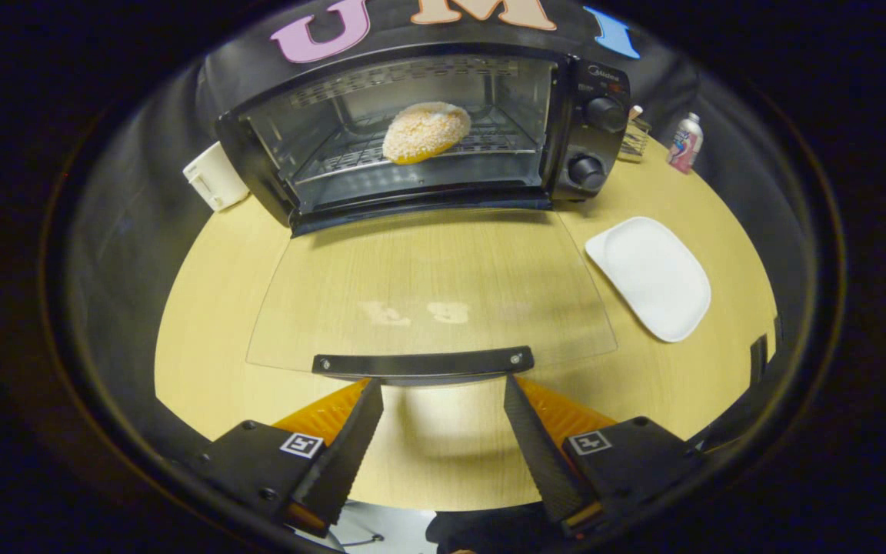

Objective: Open the toaster oven, put the food inside, and close the toaster oven door.

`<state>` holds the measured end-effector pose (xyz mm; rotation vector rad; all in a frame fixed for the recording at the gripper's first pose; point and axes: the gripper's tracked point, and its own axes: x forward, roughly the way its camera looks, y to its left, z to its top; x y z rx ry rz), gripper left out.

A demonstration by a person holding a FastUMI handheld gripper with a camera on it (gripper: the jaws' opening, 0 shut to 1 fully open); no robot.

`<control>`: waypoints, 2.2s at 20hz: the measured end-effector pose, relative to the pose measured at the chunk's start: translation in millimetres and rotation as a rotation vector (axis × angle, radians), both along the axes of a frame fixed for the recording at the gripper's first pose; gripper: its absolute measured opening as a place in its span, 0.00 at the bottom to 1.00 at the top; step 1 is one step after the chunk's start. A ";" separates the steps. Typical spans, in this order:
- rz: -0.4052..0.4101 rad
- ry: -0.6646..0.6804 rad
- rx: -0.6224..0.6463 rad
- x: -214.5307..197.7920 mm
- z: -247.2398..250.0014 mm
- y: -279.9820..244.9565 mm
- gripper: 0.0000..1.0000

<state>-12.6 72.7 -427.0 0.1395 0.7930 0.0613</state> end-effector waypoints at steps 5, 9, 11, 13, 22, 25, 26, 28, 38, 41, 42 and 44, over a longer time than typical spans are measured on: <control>0.002 -0.001 -0.003 -1.0 6.5 -0.1 1.00; -0.009 -0.031 0.011 -3.1 26.2 -1.9 1.00; -0.013 -0.040 0.017 -3.8 37.5 -2.5 1.00; -0.013 -0.040 0.015 -3.6 48.4 -3.1 1.00; -0.034 -0.076 0.029 5.5 100.4 -5.1 1.00; -0.031 -0.071 0.025 8.5 105.2 -7.0 1.00; -0.031 -0.068 0.024 7.8 107.4 -6.8 1.00; -0.031 -0.062 0.023 9.2 110.7 -7.0 1.00; -0.052 -0.122 0.032 24.2 141.6 -6.6 1.00; -0.035 -0.147 0.009 27.4 148.4 -5.4 1.00; -0.030 -0.156 0.001 29.4 150.8 -4.0 1.00; -0.021 -0.171 -0.018 33.0 157.2 -2.0 1.00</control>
